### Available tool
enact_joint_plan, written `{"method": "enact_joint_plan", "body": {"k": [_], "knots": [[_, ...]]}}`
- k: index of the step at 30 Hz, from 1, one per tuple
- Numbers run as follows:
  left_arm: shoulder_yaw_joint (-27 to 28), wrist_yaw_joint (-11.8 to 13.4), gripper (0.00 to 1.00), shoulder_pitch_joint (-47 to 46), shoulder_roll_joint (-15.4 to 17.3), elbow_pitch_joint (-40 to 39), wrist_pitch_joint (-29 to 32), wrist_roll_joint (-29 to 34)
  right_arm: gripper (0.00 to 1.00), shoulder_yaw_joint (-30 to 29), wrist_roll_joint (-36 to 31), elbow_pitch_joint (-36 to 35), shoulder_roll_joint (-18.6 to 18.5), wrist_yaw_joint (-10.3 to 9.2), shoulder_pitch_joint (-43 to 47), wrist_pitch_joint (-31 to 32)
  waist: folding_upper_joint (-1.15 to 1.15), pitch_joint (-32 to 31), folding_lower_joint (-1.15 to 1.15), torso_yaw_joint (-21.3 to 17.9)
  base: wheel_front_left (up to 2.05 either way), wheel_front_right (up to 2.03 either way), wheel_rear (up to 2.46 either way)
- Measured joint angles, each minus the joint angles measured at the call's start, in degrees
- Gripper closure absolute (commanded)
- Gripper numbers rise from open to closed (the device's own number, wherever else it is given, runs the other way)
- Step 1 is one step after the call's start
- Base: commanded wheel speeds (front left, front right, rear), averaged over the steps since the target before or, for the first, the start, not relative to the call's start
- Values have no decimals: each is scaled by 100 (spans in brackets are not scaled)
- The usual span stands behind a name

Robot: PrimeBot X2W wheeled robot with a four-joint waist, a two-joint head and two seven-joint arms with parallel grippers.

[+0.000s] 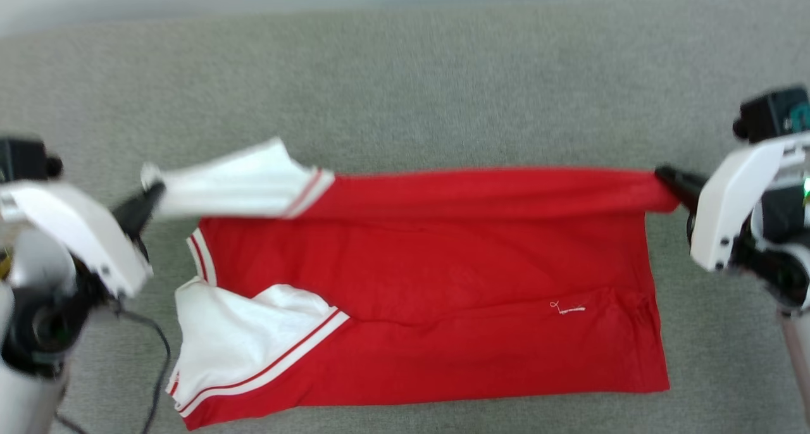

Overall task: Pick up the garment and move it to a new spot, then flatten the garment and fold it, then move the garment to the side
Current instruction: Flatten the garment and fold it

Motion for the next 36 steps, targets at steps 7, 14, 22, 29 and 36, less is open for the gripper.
{"method": "enact_joint_plan", "body": {"k": [7,14,22,29,36], "knots": [[208,234,100,1840,-252,-383,-546,-263,100,-326,43,-155,265,1,1166,-196,0,-614,-1,92,0,0,0],[179,292,60,2843,-636,-358,-867,-433,100,-638,-54,-20,633,1,2026,-492,0,-838,-1,31,0,0,0],[-37,267,0,2916,-922,-107,-1340,-124,0,-745,78,189,788,0,2354,-938,0,-983,-1,-30,0,0,0],[-121,432,0,2822,-900,-450,-1998,588,0,-876,109,-531,501,0,2474,-1148,0,-1264,-1,-90,0,0,0],[-366,675,0,2438,-1061,-829,-2949,1570,0,-1379,-123,-1103,404,0,2471,-536,0,-1487,-1,-100,0,0,0]]}}
